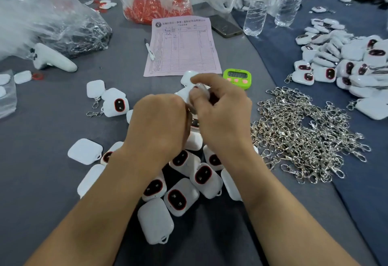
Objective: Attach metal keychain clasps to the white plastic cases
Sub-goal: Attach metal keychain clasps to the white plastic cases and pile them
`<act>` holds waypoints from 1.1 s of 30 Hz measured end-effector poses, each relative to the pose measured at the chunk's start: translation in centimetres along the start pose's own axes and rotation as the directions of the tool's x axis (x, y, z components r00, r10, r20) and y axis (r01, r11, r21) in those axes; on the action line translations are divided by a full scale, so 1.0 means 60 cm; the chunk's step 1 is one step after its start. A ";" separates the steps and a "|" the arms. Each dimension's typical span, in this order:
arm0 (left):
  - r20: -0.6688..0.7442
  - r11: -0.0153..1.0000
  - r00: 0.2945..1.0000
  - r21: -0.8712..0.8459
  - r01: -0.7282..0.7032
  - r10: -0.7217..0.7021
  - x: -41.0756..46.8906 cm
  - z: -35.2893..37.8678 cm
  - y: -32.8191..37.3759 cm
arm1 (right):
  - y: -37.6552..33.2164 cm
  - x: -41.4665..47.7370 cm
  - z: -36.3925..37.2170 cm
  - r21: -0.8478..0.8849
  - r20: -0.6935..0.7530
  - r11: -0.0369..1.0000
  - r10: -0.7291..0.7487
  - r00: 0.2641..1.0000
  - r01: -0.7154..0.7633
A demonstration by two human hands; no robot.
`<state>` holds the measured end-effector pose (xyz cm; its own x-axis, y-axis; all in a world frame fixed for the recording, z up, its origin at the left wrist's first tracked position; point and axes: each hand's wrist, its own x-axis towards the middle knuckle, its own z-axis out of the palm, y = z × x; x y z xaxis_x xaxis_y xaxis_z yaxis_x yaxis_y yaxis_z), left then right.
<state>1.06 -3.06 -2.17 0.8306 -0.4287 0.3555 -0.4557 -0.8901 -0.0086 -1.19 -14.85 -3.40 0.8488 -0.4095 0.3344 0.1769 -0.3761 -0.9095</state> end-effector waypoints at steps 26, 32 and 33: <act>0.142 0.661 0.804 -0.497 0.562 -0.577 0.005 -0.004 -0.203 | 0.015 0.011 -0.022 -0.461 0.301 0.887 0.175 0.937 -0.017; 0.085 0.701 0.751 -0.302 0.646 -0.655 -0.003 0.004 -0.207 | 0.013 0.003 -0.019 -0.533 0.323 0.845 0.169 0.931 0.032; 0.057 0.713 0.756 -0.292 0.637 -0.652 -0.003 0.004 -0.204 | 0.014 0.002 -0.018 -0.534 0.321 0.845 0.168 0.932 0.031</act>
<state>6.57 7.84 -2.36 0.9434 0.2474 0.2208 0.1108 -0.8628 0.4932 -1.47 -16.15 -3.85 0.9808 -0.1780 0.0793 -0.0899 -0.7745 -0.6262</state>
